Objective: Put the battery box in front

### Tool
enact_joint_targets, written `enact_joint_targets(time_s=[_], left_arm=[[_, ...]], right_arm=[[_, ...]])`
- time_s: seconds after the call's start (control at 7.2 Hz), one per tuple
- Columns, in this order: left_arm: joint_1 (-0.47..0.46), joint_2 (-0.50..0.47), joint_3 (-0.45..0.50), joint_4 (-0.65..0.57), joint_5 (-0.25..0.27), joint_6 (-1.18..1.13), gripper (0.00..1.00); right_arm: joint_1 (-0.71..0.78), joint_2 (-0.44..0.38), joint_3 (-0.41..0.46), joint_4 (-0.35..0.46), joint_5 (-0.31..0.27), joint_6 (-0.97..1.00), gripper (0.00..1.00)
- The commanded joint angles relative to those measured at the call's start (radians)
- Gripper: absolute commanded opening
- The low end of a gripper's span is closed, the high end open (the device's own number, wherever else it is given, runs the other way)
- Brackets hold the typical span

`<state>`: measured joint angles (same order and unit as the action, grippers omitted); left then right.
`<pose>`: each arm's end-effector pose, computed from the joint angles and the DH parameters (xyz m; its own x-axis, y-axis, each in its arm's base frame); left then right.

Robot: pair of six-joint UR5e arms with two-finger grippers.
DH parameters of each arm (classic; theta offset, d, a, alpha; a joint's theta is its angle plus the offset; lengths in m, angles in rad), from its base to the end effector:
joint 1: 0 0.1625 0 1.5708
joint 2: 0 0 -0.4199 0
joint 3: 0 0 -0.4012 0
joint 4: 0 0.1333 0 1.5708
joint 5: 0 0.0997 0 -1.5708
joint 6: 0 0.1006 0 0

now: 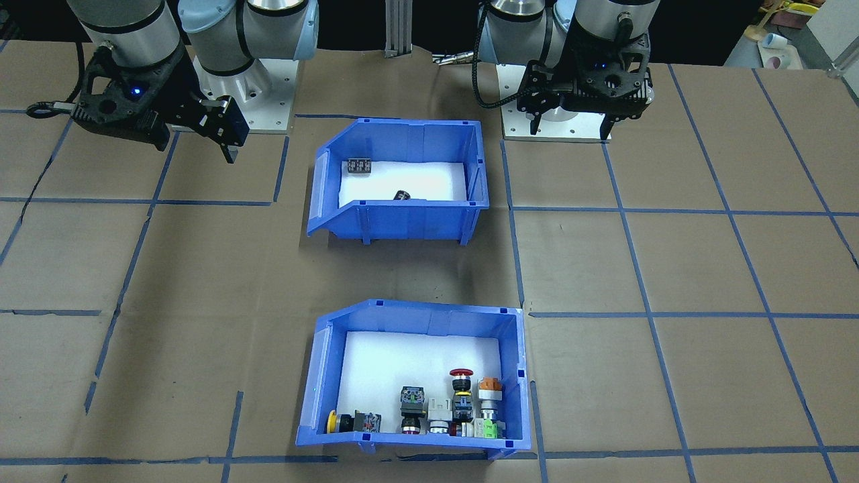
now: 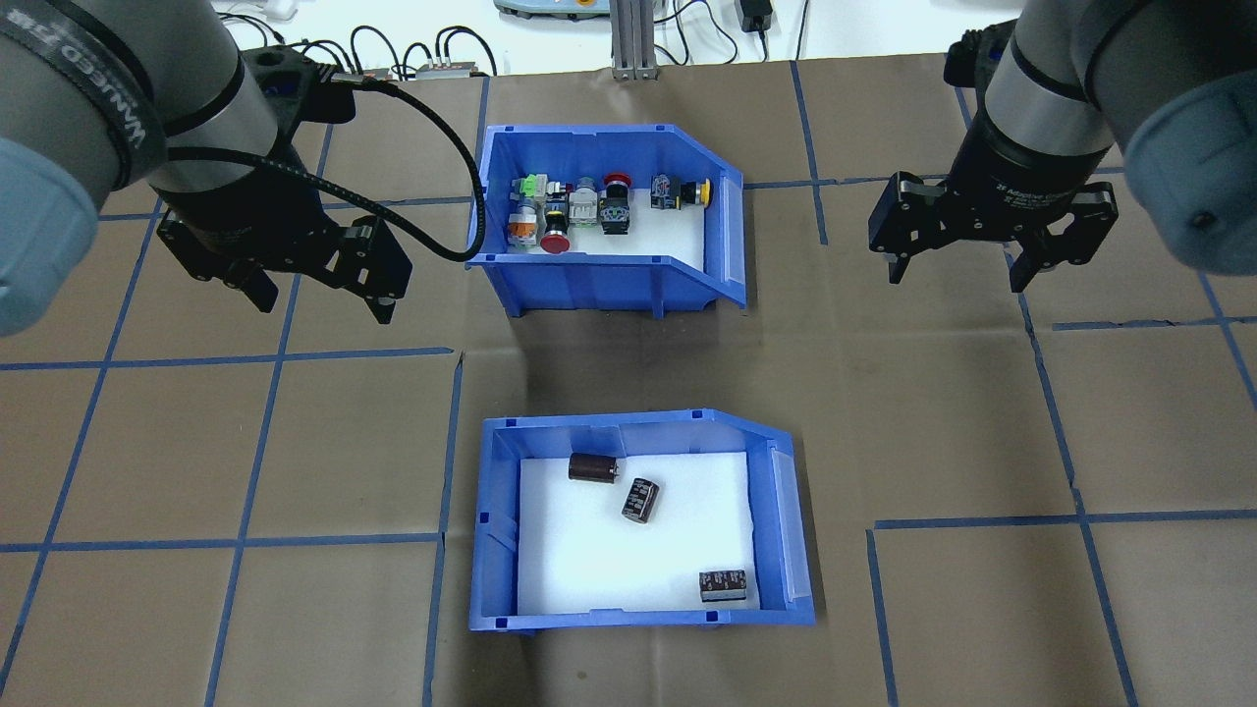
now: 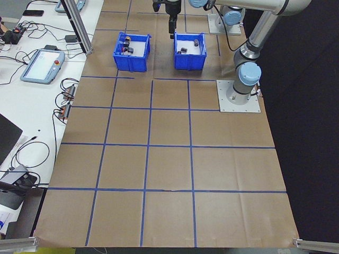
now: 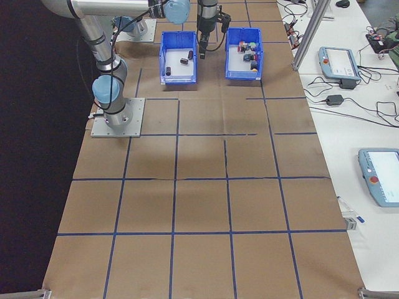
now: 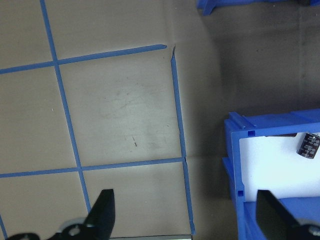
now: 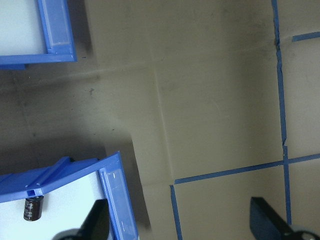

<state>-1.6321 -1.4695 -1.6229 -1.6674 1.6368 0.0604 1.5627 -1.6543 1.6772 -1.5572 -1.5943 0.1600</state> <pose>-0.1542 -0.4445 0.4950 -0.9902 0.1243 -0.0629 0.1212 0.9913 0.0513 0.1272 -0.4631 0.4676 -0.9856 0.1664 0.0290 0.1673 0.9854 0.0323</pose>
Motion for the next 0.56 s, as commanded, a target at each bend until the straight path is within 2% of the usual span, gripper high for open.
enact_joint_targets(time_s=[0.0,0.42], left_arm=[[0.000,0.000,0.000,0.000,0.002,0.006,0.99],[0.000,-0.002,0.000,0.000,0.000,0.015,0.99]], right_arm=[[-0.001,-0.001,0.003,0.000,0.008,0.000,1.00],[0.000,-0.001,0.004,-0.001,0.010,-0.002,1.00]])
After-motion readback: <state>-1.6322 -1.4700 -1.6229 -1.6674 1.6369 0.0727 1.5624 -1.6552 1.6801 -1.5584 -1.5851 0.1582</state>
